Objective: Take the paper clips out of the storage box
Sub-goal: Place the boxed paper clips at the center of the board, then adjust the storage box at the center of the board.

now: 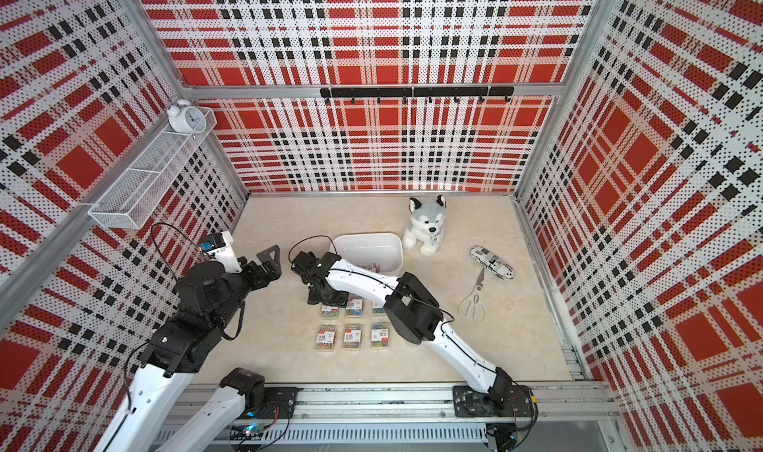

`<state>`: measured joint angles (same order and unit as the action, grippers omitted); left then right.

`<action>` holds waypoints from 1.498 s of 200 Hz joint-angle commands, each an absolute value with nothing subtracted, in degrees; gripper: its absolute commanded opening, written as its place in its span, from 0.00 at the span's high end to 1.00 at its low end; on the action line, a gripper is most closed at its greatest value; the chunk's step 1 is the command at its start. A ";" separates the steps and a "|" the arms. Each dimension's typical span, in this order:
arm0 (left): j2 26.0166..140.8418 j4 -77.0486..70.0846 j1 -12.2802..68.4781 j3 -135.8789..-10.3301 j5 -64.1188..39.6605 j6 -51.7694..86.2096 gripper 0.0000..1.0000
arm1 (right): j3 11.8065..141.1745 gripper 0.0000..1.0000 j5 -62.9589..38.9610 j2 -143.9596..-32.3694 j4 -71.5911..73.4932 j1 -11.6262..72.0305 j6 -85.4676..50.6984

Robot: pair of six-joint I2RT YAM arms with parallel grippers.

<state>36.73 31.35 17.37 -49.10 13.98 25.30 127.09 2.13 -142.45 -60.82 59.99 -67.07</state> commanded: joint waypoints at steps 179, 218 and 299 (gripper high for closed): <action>49.19 33.52 16.70 -61.19 17.69 25.70 0.02 | 134.97 0.18 6.27 -122.72 -71.27 51.95 -58.32; 59.76 34.27 16.80 -67.56 13.89 29.23 0.07 | 134.62 0.18 6.05 -116.94 -72.52 43.15 -52.49; 85.85 43.54 19.84 -87.15 -2.43 11.03 0.08 | 113.42 0.19 1.28 -101.29 -62.39 25.25 -39.84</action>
<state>79.85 38.72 18.74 -80.55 4.21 21.58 120.25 3.03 -108.38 -67.48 29.12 -45.43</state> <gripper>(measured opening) 0.918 0.813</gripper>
